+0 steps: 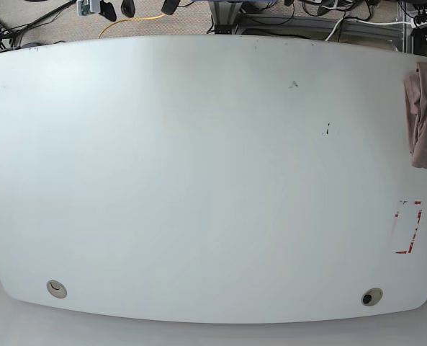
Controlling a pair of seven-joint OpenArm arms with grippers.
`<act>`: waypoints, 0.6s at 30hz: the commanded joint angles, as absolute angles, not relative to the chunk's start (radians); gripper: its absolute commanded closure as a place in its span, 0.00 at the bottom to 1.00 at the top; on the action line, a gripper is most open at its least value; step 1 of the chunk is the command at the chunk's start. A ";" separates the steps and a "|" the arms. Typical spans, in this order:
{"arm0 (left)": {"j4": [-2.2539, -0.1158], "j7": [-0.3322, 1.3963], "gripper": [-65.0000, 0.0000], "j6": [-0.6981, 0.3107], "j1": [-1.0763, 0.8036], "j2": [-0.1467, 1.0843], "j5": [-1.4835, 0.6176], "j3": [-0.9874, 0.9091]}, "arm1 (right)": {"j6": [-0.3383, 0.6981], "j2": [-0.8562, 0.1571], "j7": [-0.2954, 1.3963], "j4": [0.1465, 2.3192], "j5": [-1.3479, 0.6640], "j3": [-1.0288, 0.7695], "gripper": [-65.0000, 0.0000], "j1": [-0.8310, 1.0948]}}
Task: Fold the T-shirt properly
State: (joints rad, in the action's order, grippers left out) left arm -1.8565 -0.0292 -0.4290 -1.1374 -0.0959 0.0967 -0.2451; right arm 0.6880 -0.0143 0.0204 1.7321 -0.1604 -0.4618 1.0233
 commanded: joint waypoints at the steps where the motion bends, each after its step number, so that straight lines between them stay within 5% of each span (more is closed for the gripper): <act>1: -1.784 -0.048 0.37 -0.432 -1.159 -0.093 0.088 -0.242 | 0.698 -0.022 0.002 1.649 -0.166 -0.440 0.61 1.040; 18: -1.006 -0.079 0.37 -0.429 -0.756 0.031 -0.002 -0.179 | 0.654 -0.022 -0.114 0.943 0.077 -0.433 0.61 0.677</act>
State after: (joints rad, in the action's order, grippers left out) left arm -1.0630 -0.0719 -0.4191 -0.7658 0.0334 0.0021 -0.1802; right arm 0.6628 -0.0154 -0.0975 0.9955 0.0650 -0.4301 0.6853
